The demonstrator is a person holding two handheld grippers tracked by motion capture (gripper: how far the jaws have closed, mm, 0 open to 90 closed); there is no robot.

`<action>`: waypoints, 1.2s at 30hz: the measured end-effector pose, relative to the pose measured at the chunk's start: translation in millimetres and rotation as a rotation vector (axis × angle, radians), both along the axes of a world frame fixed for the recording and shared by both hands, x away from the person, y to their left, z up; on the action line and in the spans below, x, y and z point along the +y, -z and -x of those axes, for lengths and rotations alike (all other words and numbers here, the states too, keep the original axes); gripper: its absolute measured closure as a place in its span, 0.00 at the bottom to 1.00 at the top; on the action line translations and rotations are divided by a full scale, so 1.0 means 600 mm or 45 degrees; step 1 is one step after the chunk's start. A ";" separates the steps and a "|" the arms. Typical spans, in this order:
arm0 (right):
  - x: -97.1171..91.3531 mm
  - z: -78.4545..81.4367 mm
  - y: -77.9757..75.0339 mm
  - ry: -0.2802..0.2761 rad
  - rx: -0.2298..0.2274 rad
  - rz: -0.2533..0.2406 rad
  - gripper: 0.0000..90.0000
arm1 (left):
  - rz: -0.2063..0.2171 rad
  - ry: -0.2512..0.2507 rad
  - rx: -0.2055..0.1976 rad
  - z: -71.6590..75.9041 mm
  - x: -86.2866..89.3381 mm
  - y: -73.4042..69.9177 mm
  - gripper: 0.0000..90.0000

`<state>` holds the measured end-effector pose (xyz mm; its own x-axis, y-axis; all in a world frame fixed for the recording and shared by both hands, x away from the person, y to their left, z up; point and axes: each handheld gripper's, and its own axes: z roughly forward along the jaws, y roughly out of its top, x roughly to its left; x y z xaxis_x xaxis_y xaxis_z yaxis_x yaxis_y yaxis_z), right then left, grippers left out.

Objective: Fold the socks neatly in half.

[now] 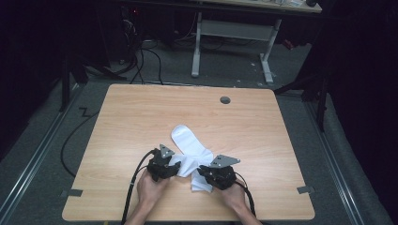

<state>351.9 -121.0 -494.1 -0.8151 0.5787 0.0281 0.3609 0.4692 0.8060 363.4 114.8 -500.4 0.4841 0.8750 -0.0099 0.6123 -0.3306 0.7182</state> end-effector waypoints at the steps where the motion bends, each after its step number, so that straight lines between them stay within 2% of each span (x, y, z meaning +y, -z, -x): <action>1: 0.000 -0.002 0.002 0.000 0.006 0.003 0.87 | -0.001 0.000 0.002 0.000 0.001 -0.001 0.63; 4: 0.001 -0.002 0.004 0.012 0.006 0.004 0.79 | -0.012 0.008 -0.001 0.000 0.002 -0.001 0.71; 7: -0.003 -0.002 0.001 0.027 0.013 -0.020 0.74 | -0.021 0.024 0.018 -0.003 0.002 -0.004 0.81; 9: -0.005 0.002 -0.003 0.031 0.001 -0.013 0.71 | -0.042 0.040 0.018 -0.006 -0.002 -0.006 0.88; 11: -0.008 0.004 -0.004 0.028 0.004 -0.014 0.70 | -0.036 0.043 0.020 -0.008 -0.003 -0.006 0.91; 16: -0.017 0.008 -0.007 0.022 -0.004 -0.009 0.70 | -0.001 0.043 -0.001 -0.010 0.002 -0.015 0.93; 19: -0.025 0.010 -0.009 0.033 -0.007 -0.025 0.71 | 0.045 0.034 -0.041 -0.013 0.010 -0.036 0.93; 22: -0.032 0.011 -0.011 0.040 -0.006 -0.047 0.77 | 0.090 0.032 -0.076 -0.017 0.016 -0.059 0.93; 26: -0.037 0.008 -0.013 0.063 -0.021 -0.053 0.84 | 0.086 0.038 -0.116 -0.029 0.014 -0.088 0.93; 29: -0.043 0.009 -0.017 0.087 -0.040 -0.084 0.88 | 0.091 0.029 -0.136 -0.041 0.013 -0.105 0.93; 32: -0.046 0.013 -0.021 0.086 -0.063 -0.086 0.89 | 0.096 0.012 -0.152 -0.051 0.013 -0.115 0.93; 36: -0.043 0.015 -0.020 0.063 -0.063 -0.063 0.89 | 0.101 -0.014 -0.163 -0.065 0.015 -0.121 0.93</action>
<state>342.9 -146.8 -482.1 -0.7866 0.6172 0.0183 0.3420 0.4107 0.8452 402.5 123.6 -427.5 0.4763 0.8791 -0.0180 0.5171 -0.2635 0.8143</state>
